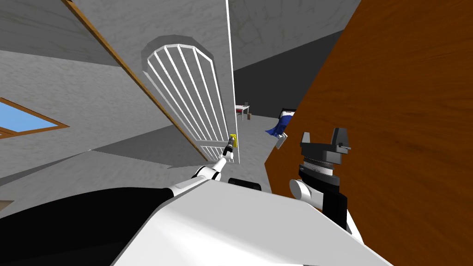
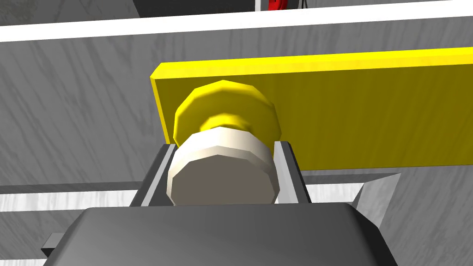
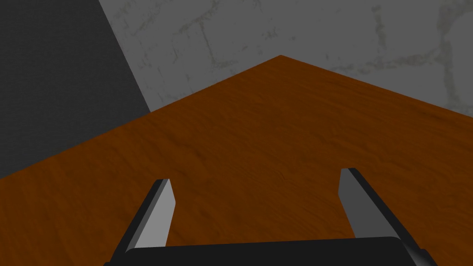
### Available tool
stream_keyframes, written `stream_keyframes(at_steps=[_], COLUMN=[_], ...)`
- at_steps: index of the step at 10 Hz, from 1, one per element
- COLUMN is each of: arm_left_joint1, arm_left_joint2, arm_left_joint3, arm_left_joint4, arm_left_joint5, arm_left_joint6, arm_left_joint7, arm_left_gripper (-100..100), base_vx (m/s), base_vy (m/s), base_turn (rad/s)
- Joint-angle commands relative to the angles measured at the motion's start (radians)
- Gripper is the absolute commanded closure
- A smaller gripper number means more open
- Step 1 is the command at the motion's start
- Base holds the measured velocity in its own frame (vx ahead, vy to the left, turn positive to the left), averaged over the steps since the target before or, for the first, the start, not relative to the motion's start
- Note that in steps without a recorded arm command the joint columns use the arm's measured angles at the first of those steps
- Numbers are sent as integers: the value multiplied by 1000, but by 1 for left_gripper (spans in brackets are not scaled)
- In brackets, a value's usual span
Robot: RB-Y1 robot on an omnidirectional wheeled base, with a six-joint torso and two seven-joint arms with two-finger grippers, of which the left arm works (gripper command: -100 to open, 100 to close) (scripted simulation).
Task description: Push the door open
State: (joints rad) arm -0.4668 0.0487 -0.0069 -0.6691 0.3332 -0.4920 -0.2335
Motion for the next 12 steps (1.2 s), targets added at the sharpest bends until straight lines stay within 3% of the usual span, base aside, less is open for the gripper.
stream_keyframes(at_steps=[1, 4, 5, 11, 12], arm_left_joint1=[2, 2, -5, -33, -37], arm_left_joint2=[-1, -1, 10, 24, 27], arm_left_joint3=[-1, -1, 26, 104, 81], arm_left_joint4=[1, 1, 16, 52, 66], arm_left_joint5=[0, 0, 22, 86, 74], arm_left_joint6=[1, 1, -15, -68, -64], arm_left_joint7=[0, 0, -33, -130, -110], arm_left_gripper=[100, 100, 100, 100, -100], base_vx=[-24, -9, 128, 193, 15], base_vy=[1, 0, -11, 15, 36], base_turn=[-2, 1, -31, 12, 251])
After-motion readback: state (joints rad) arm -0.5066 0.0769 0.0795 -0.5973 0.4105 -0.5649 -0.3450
